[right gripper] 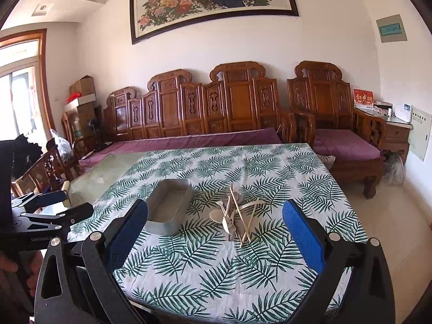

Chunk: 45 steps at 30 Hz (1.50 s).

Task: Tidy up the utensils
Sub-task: 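Move the right tool down to the utensil pile and grasp a wooden chopstick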

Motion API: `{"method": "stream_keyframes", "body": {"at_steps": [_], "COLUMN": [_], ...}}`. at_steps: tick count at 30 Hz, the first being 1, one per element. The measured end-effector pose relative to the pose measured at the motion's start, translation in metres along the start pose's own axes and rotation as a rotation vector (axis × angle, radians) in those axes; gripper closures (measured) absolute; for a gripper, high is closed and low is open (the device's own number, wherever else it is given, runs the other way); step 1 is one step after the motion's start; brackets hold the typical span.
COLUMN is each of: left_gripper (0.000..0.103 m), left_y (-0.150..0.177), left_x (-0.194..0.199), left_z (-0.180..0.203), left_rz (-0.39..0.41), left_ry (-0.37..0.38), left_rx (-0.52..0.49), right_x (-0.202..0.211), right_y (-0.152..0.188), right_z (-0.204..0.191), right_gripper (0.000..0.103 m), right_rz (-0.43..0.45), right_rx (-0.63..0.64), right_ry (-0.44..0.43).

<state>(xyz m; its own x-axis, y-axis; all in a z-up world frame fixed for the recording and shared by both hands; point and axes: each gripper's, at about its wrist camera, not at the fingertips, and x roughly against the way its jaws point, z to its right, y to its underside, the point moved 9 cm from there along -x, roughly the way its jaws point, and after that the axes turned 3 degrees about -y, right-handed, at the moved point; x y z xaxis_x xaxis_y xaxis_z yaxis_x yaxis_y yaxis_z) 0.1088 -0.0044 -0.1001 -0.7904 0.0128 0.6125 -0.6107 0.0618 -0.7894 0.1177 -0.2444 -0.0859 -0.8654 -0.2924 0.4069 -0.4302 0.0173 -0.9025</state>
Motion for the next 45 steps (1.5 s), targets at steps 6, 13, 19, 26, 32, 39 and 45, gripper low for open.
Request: {"method": "stream_keyframes", "body": {"at_steps": [6, 13, 19, 26, 32, 39, 45], "left_gripper": [0.006, 0.006, 0.006, 0.006, 0.006, 0.006, 0.007], "left_y": [0.008, 0.009, 0.018, 0.02, 0.015, 0.011, 0.006], "left_x": [-0.024, -0.055, -0.089, -0.119, -0.149, -0.187, -0.207], "left_z": [0.006, 0.016, 0.03, 0.034, 0.045, 0.059, 0.066], "left_rz": [-0.057, -0.101, -0.178, -0.187, -0.201, -0.259, -0.269], "left_ry": [0.041, 0.067, 0.102, 0.08, 0.089, 0.159, 0.172], "left_rx": [-0.007, -0.046, -0.104, -0.132, -0.17, -0.157, -0.14], "right_x": [-0.027, -0.071, -0.11, -0.15, -0.19, -0.249, -0.291], "right_y": [0.014, 0.032, 0.046, 0.061, 0.072, 0.081, 0.104], "right_z": [0.016, 0.04, 0.062, 0.079, 0.094, 0.103, 0.098], "right_gripper": [0.003, 0.012, 0.027, 0.043, 0.055, 0.067, 0.079], "right_rz": [-0.039, -0.101, -0.157, -0.22, -0.28, -0.348, -0.426], "right_rx": [-0.007, -0.014, -0.043, -0.048, -0.032, -0.005, 0.027], "right_ry": [-0.011, -0.015, -0.032, -0.042, -0.055, -0.104, -0.177]}}
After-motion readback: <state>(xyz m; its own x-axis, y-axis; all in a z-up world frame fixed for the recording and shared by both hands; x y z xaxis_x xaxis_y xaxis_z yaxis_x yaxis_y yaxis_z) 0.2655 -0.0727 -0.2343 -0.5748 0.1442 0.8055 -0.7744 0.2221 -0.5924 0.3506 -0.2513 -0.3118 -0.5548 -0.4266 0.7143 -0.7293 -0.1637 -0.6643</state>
